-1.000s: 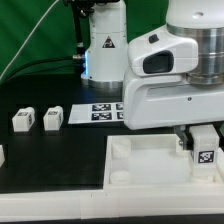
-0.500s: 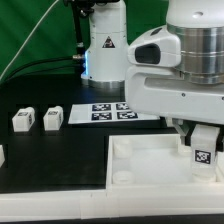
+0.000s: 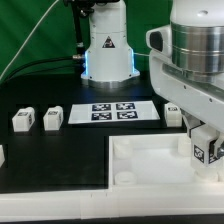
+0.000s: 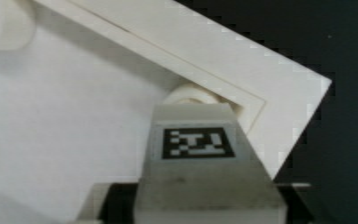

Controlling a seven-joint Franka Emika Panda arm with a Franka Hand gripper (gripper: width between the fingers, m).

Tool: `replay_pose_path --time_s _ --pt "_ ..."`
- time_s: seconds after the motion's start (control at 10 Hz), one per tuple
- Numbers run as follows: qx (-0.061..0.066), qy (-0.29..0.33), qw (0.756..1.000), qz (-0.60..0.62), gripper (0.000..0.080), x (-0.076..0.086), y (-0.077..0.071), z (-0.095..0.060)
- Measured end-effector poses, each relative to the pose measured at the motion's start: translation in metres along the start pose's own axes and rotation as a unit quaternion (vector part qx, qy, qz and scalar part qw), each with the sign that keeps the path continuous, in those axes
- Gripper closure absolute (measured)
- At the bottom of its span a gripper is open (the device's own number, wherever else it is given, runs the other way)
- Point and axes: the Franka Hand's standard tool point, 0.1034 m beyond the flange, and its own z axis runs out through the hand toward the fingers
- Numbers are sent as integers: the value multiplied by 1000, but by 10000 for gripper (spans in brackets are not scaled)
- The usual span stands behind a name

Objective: Assemble one leg

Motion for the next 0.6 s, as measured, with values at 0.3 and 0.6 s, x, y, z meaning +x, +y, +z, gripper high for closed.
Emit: replay_pose_path --time_s 0.3,0.6 --pt "0 -6 992 123 505 1 1 0" --pt "-4 -6 996 89 265 -6 1 4"
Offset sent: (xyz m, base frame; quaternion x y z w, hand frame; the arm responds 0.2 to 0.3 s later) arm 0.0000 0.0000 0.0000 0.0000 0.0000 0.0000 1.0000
